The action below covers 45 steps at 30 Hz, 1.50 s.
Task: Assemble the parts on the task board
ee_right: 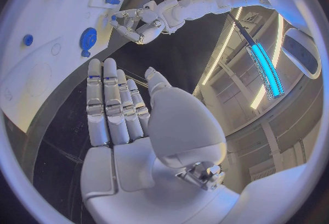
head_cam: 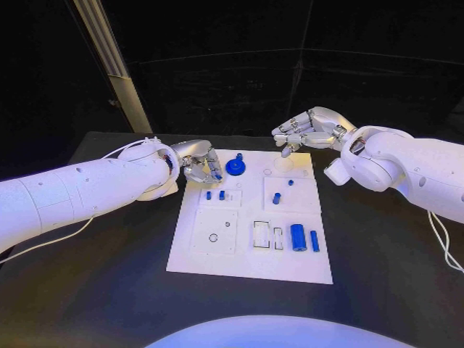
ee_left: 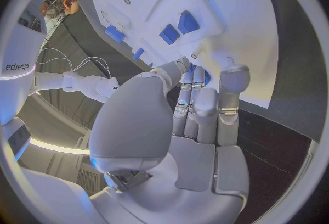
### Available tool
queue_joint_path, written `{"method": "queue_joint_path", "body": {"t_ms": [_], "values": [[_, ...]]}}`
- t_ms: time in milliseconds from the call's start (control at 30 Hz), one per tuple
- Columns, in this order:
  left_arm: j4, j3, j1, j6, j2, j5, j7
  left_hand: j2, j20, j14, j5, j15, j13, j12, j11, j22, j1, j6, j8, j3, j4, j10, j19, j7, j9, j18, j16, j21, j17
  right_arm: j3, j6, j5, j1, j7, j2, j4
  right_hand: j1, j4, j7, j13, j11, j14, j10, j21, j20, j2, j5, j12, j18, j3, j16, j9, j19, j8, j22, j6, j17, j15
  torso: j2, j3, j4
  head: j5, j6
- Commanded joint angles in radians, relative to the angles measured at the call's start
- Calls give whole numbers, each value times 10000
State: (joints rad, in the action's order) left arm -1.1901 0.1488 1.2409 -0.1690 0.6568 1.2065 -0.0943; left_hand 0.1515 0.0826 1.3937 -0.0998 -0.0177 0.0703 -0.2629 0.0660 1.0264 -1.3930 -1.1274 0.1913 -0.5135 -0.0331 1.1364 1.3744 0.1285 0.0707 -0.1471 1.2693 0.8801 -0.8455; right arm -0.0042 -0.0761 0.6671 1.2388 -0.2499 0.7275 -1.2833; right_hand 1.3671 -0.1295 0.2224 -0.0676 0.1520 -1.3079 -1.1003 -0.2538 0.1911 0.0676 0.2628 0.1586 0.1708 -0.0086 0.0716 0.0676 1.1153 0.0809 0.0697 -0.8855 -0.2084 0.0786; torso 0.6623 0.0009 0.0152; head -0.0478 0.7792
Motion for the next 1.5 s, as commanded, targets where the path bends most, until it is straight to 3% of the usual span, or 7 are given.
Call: {"method": "queue_joint_path", "body": {"t_ms": [33,1500], "values": [[20,-1,-2,323,-38,-111,51,-12,12,54,-4,32,17,47,37,-7,107,28,-45,-43,6,15,11,59,-4,118,-36,-69,6,5,-22,0,19,-93,-23,3,-23,-32,33,5,-5,8,45,33,0,67,-14,62,126,11,-34,2,63,52,-8,48,15,73,-5,-4,-1,-1,5],[250,5,-25,645,-245,483,438,17,24,36,-2,44,21,109,53,-51,120,62,-93,-27,32,-7,-22,74,-10,106,-34,-142,-24,5,-5,0,19,-97,-24,2,-35,-46,32,4,-4,7,50,44,1,63,-25,70,126,10,-33,2,68,55,-7,47,18,73,-3,0,-3,-1,35]]}}
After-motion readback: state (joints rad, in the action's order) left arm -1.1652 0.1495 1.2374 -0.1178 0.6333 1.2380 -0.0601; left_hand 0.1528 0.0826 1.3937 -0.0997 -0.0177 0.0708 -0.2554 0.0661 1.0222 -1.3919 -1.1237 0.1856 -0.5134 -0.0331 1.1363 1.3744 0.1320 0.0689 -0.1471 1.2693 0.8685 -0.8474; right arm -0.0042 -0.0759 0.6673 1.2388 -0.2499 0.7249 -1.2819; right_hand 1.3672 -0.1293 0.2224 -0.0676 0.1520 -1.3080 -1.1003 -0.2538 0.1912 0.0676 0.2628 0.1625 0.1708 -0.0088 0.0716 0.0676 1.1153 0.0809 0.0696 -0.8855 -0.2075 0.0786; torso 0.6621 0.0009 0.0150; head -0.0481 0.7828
